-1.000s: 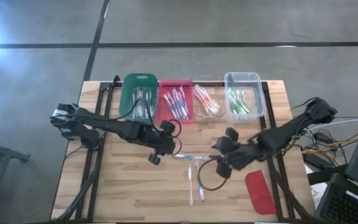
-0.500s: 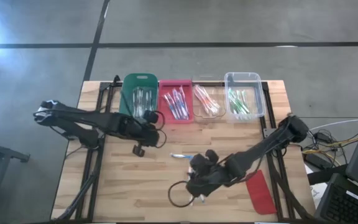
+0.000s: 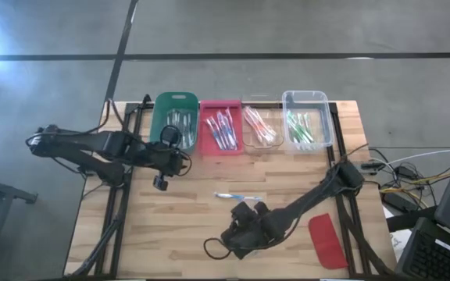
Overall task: Pick & Place Toothbrushes
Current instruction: Put the orange toothbrush into the transparent bin
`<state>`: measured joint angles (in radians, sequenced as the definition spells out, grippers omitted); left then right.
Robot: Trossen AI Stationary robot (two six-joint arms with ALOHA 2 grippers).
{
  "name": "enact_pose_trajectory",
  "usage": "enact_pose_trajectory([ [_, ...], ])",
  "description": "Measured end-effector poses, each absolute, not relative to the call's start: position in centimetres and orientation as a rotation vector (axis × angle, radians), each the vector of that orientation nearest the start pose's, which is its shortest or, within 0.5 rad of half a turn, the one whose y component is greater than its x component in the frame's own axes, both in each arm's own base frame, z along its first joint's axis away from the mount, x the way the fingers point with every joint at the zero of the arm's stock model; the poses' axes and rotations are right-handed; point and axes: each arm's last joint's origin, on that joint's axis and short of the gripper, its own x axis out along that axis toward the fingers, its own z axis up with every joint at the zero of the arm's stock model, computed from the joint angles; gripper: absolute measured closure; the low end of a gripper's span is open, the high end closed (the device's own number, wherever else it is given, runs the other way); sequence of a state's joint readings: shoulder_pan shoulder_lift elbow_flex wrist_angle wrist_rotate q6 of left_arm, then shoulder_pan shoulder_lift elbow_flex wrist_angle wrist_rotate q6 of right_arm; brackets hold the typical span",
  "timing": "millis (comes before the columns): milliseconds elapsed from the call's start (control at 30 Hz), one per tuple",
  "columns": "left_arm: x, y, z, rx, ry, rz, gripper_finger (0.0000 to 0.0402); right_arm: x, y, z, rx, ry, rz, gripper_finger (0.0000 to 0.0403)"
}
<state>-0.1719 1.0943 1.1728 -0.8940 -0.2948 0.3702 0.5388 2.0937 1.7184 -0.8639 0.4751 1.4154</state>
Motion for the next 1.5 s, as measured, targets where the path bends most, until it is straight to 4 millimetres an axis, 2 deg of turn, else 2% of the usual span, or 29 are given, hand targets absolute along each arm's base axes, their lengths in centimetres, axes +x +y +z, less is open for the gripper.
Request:
enact_pose_trajectory([
  [167, 19.7, -2.6, 35.1, 0.565, 0.793, -0.041, 0.0289, 38.4, 21.3, 18.5, 0.721, 0.874, -0.746, 0.0232],
  [400, 19.8, -2.6, 35.0, 0.603, 0.800, -0.058, 0.0289, 38.5, 21.4, 17.2, 0.810, 0.854, -0.833, 0.0212],
  [567, 19.8, -2.6, 34.9, 0.606, 0.808, -0.061, 0.0289, 38.6, 21.5, 16.3, 0.826, 0.852, -0.864, 0.0216],
  [900, 19.7, -2.6, 34.4, 0.611, 0.829, -0.064, 0.0289, 39.0, 21.5, 12.7, 0.812, 0.894, -0.936, 0.0237],
  [1200, 19.7, -2.6, 34.4, 0.611, 0.834, -0.065, 0.0289, 39.2, 21.2, 11.2, 0.812, 0.896, -0.981, 0.0278],
  [1500, 19.7, -2.6, 34.4, 0.611, 0.834, -0.064, 0.0289, 39.8, 21.4, 12.0, 0.824, 0.860, -0.965, 0.0358],
])
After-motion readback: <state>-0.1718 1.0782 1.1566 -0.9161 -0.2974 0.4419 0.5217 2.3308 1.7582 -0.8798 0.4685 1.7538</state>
